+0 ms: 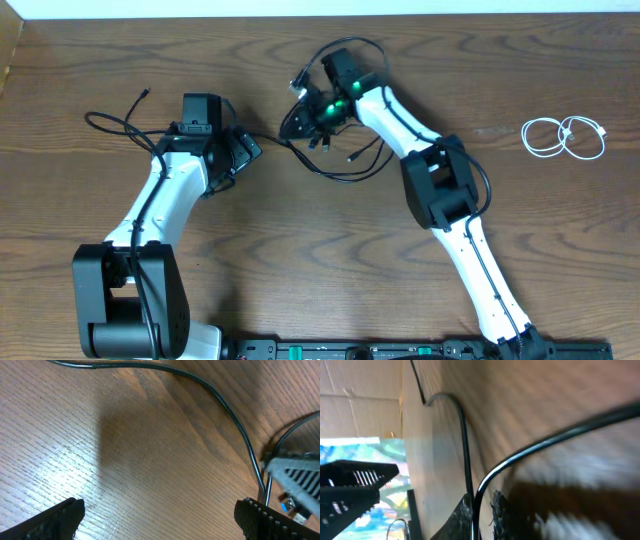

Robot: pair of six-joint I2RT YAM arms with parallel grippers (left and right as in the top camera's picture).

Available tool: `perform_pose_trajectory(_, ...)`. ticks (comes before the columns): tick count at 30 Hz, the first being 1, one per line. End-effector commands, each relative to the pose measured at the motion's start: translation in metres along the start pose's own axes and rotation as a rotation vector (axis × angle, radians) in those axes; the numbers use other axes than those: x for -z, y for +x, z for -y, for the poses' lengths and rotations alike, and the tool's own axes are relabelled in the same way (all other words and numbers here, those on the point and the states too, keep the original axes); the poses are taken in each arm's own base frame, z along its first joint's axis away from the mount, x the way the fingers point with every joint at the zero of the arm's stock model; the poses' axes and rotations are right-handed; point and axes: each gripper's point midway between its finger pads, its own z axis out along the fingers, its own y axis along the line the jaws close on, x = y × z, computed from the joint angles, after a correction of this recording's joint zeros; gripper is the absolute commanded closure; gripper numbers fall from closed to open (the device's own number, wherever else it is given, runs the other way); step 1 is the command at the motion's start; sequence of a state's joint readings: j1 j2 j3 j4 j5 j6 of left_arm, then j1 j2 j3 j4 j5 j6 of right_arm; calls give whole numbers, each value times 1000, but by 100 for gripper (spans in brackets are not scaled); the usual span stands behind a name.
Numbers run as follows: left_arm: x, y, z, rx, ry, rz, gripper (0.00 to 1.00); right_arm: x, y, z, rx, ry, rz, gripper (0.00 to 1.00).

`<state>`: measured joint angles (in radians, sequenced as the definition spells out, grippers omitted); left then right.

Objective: Untangle cables
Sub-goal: 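Lift the held black strand upward with the right gripper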

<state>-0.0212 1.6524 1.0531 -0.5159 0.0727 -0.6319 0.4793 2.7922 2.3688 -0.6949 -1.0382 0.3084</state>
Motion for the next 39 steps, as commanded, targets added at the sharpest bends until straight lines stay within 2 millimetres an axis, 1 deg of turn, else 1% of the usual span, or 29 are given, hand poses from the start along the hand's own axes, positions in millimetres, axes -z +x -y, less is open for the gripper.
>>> perform_pose_trajectory(1,0,0,-3,3,-6,2,0,2,3,19,-75,-12,-3,89)
perform_pose_trajectory(3,0,0,-3,3,-6,2,0,2,3,19,-75,-15,-4,92)
perform_pose_trajectory(6,0,1,-3,3,-7,2,1,-1,3,17,-69,-16,-6,94)
perform_pose_trajectory(7,0,1,-3,3,-7,2,0,-2,4,16,-67,-16,-8,93)
perform_pose_trajectory(11,0,0,-3,3,-6,2,0,-9,7,13,-59,-14,-18,85)
perform_pose_trajectory(15,0,1,-3,3,-7,2,0,-17,11,9,-52,-16,-33,85)
perform_pose_trajectory(18,0,1,-3,3,-7,2,0,-20,10,8,-36,-10,-28,85)
perform_pose_trajectory(20,0,1,-3,3,-7,2,0,-20,7,8,-24,-12,-21,86)
perform_pose_trajectory(24,0,0,-3,3,-6,2,0,-18,4,8,-12,-15,-10,96)
perform_pose_trajectory(25,0,1,-3,3,-7,2,0,-16,3,9,-15,-14,-6,99)
perform_pose_trajectory(27,0,0,-3,3,-6,2,0,-8,0,9,-39,-35,1,99)
perform_pose_trajectory(29,0,1,-3,3,-7,2,0,1,-8,7,-59,-75,20,99)
perform_pose_trajectory(31,0,1,-3,3,-7,2,1,12,-15,-5,-10,-152,31,99)
perform_pose_trajectory(33,0,1,-3,3,-7,2,0,28,-22,-24,75,-269,35,99)
perform_pose_trajectory(34,0,0,-3,3,-6,2,0,35,-24,-31,106,-302,37,99)
perform_pose_trajectory(36,0,0,-3,3,-6,2,0,51,-29,-46,160,-345,50,99)
perform_pose_trajectory(39,0,1,-3,3,-7,2,1,75,-40,-68,211,-348,84,99)
